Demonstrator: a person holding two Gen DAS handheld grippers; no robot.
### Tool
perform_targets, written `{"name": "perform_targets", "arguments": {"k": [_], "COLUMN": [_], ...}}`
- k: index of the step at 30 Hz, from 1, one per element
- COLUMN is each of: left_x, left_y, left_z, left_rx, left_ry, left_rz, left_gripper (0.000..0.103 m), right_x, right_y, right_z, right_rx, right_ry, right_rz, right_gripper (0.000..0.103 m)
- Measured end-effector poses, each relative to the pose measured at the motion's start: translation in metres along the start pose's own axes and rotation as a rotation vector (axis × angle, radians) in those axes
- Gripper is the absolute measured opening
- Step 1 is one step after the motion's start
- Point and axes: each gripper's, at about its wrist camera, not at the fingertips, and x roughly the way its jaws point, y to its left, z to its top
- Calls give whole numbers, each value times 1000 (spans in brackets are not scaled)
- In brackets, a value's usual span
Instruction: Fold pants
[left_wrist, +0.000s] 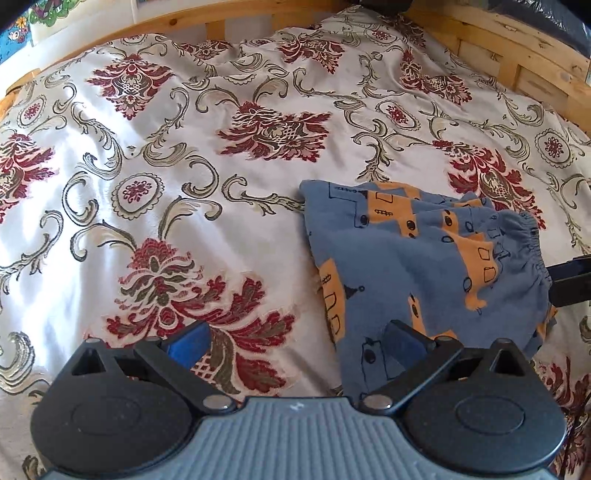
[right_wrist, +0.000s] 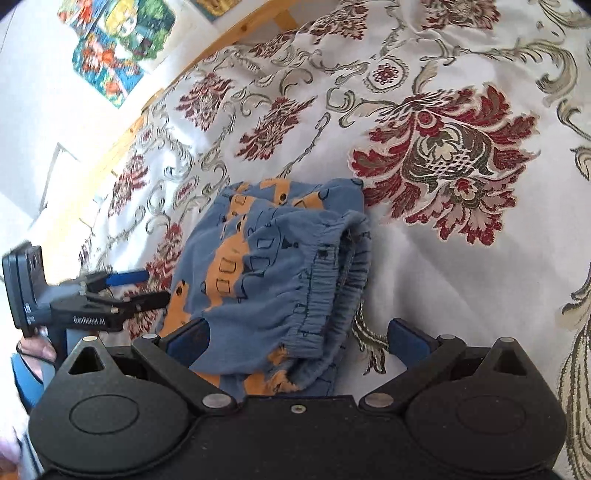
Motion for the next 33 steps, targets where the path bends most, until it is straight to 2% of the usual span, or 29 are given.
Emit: {"name": "perform_targets", "arguments": {"k": [6,10,12,14,15,16,17,19,21,23,24,26,29,33], "left_x": [4,3,3,3,3,4,5,9,13,17,17,14,6,-2], "left_y": [6,5,3,1,1,1,2,7,15,22,23,22,14,8], "left_z": [1,1,0,0,0,0,0,1,2,2,2,3,5,7], "left_rx": [-39,-32,-13,0,-2,-8,-19,-59,-120,-185,-203,-192,-167,-161], "left_ry": [18,4,-6,-9,-7,-3,6,35,62,90,95,85,65,32], "left_rz": [-34,-52,-76,-110,-126,-147,-175,-232,-287,-348,-353,-335,-294,-273], "left_gripper": [103,100,92,79,76,70,61,50,41,27,26,15,8,6], "right_x": [1,4,4,5,6,7,8,8,7,6,6,4,1,-3], "right_y": [-3,-5,-5,-5,-6,-7,-8,-9,-8,-1,4,14,30,56], "right_z": [1,-1,-2,-3,-3,-3,-4,-4,-4,-5,-5,-8,-10,-17], "right_rx": [26,44,50,62,71,80,89,98,95,56,25,-35,-124,-309], "right_ry": [-22,-29,-34,-36,-37,-35,-35,-35,-42,-55,-61,-78,-114,-188], "right_rz": [18,11,0,-3,-3,-1,-2,-6,-10,-29,-46,-83,-133,-223], "right_gripper": [101,87,77,67,57,51,49,37,32,29,28,26,24,22]}}
